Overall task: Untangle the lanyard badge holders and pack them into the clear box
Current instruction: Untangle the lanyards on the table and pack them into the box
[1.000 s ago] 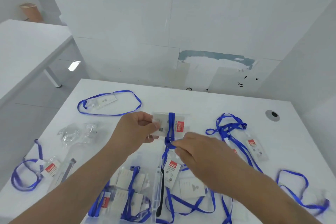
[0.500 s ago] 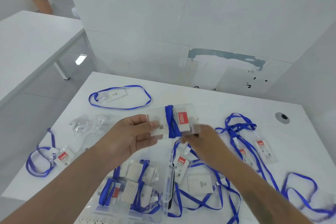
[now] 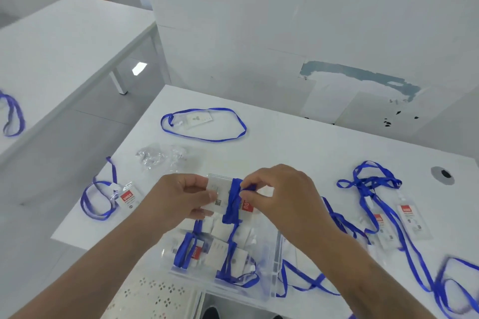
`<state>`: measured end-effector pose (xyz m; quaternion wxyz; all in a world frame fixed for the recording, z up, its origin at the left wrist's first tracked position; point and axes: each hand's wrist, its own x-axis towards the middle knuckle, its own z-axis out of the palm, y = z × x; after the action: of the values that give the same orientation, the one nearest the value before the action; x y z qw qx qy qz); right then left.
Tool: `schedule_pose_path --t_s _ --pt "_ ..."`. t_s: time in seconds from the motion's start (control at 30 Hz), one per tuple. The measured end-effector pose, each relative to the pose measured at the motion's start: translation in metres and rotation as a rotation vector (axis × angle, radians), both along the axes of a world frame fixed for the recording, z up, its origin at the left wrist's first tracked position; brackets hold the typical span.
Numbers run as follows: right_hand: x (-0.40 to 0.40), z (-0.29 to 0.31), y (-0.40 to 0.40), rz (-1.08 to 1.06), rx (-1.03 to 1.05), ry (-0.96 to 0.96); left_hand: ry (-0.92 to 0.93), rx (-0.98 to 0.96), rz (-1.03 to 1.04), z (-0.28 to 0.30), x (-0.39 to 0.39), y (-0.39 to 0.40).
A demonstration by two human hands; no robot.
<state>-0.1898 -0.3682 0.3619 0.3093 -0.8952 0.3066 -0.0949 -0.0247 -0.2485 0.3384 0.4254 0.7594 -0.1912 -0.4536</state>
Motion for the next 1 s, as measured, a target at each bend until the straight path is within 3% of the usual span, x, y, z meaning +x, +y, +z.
schedule_pose_path --t_s 0.13,0.27,0.37,0.53,0.77,0.93,1.0 --pt "0.016 -0.036 0.008 -0.026 0.291 0.018 0.061 0.068 -0.034 -0.017 0.011 0.025" --pt "0.027 -0.062 0.018 -0.07 0.483 0.057 0.183 0.096 0.106 -0.043 0.012 0.046" --pt "0.038 -0.081 0.027 -0.1 0.467 0.072 0.152 0.116 0.134 -0.057 0.011 0.052" --pt "0.057 -0.111 0.037 -0.156 0.456 0.12 -0.019 0.164 0.013 -0.066 0.008 0.045" --pt "0.083 -0.143 0.041 -0.236 0.485 0.158 -0.031 0.191 0.047 -0.071 0.009 0.04" --pt "0.076 -0.143 0.051 -0.084 0.249 0.341 -0.018 0.127 0.085 -0.071 0.01 0.041" --pt "0.067 -0.133 0.055 -0.013 0.141 0.323 -0.042 0.099 0.069 -0.07 0.01 0.037"
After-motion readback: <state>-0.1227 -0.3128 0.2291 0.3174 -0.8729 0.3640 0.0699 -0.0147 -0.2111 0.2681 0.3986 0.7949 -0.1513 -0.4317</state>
